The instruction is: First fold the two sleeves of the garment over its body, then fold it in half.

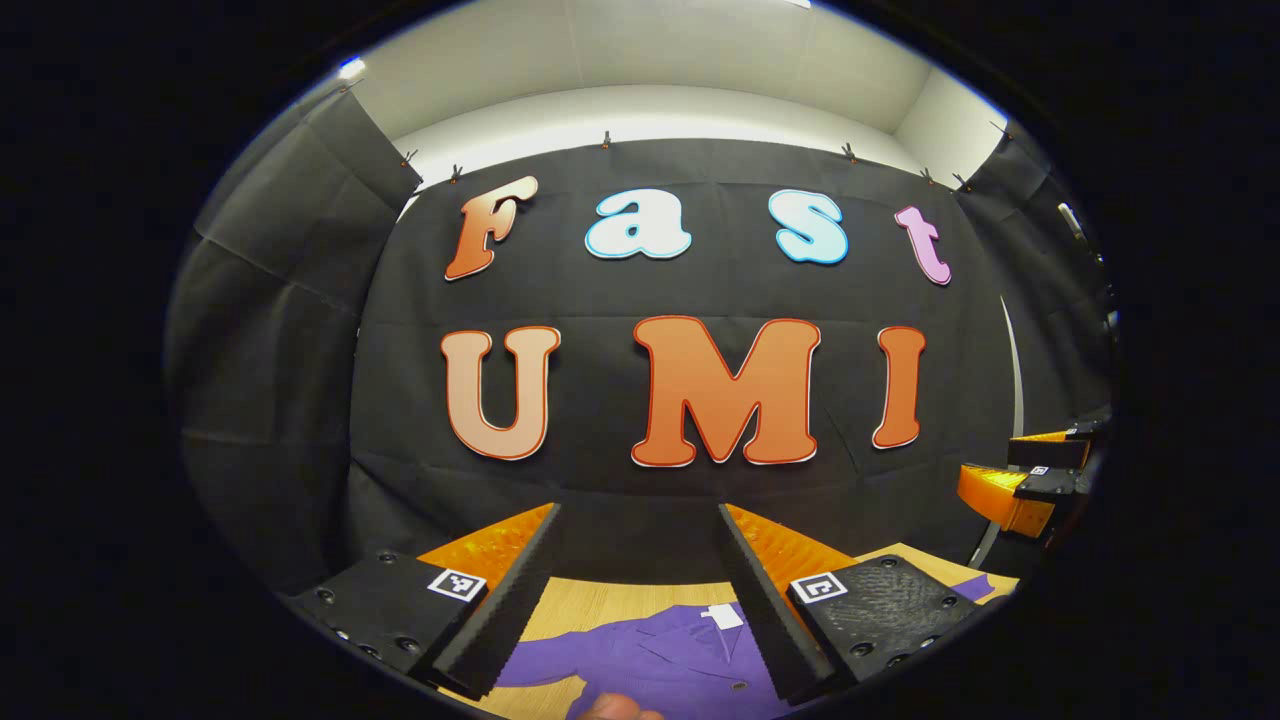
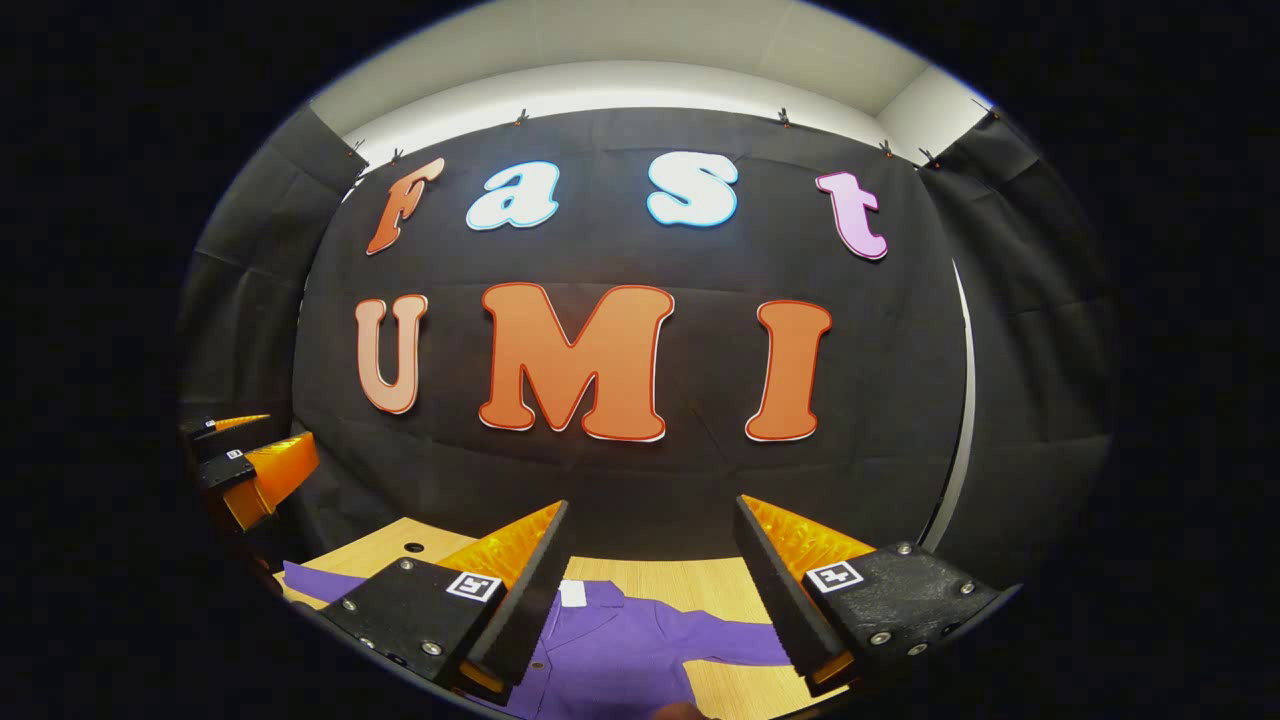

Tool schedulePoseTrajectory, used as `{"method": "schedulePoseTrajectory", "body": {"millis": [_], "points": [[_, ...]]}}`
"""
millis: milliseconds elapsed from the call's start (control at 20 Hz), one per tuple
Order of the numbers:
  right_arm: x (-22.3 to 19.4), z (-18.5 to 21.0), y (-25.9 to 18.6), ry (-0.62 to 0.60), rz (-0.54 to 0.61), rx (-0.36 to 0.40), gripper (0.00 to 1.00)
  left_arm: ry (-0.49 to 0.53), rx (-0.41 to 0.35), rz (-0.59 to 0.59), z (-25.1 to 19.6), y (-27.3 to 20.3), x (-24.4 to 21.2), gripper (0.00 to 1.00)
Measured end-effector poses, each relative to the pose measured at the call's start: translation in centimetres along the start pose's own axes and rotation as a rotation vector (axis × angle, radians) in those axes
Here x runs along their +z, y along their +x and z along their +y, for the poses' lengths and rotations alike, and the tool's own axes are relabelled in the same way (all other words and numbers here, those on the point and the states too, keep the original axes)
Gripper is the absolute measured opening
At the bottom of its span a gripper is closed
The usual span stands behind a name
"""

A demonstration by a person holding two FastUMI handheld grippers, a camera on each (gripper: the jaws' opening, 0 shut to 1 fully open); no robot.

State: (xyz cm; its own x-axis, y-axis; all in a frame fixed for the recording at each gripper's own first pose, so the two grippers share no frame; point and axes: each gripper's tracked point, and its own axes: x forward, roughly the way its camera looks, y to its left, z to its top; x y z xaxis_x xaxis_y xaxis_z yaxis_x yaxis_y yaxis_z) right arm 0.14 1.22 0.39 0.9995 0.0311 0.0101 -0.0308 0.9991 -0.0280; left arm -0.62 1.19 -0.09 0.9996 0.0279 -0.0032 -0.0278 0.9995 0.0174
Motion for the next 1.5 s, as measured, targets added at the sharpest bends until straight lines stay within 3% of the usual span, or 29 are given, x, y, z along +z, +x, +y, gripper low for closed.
{"method": "schedulePoseTrajectory", "body": {"millis": [500, 1100, 1500], "points": [[-0.3, 0.6, 0.1, -0.014, 0.009, 0.007, 0.95, 0.01, -0.021, 0.029, -0.6, 0.2, -1.2, 0.94], [-1.3, -1.3, 1.6, -0.027, 0.035, -0.041, 0.95, 0.054, 0.141, 0.045, 7.7, 0.8, -2.4, 0.95], [-9.5, -9.0, 3.4, -0.04, 0.195, -0.22, 0.95, 0.05, 0.074, 0.016, 4.6, 0.6, -1.5, 0.94]]}}
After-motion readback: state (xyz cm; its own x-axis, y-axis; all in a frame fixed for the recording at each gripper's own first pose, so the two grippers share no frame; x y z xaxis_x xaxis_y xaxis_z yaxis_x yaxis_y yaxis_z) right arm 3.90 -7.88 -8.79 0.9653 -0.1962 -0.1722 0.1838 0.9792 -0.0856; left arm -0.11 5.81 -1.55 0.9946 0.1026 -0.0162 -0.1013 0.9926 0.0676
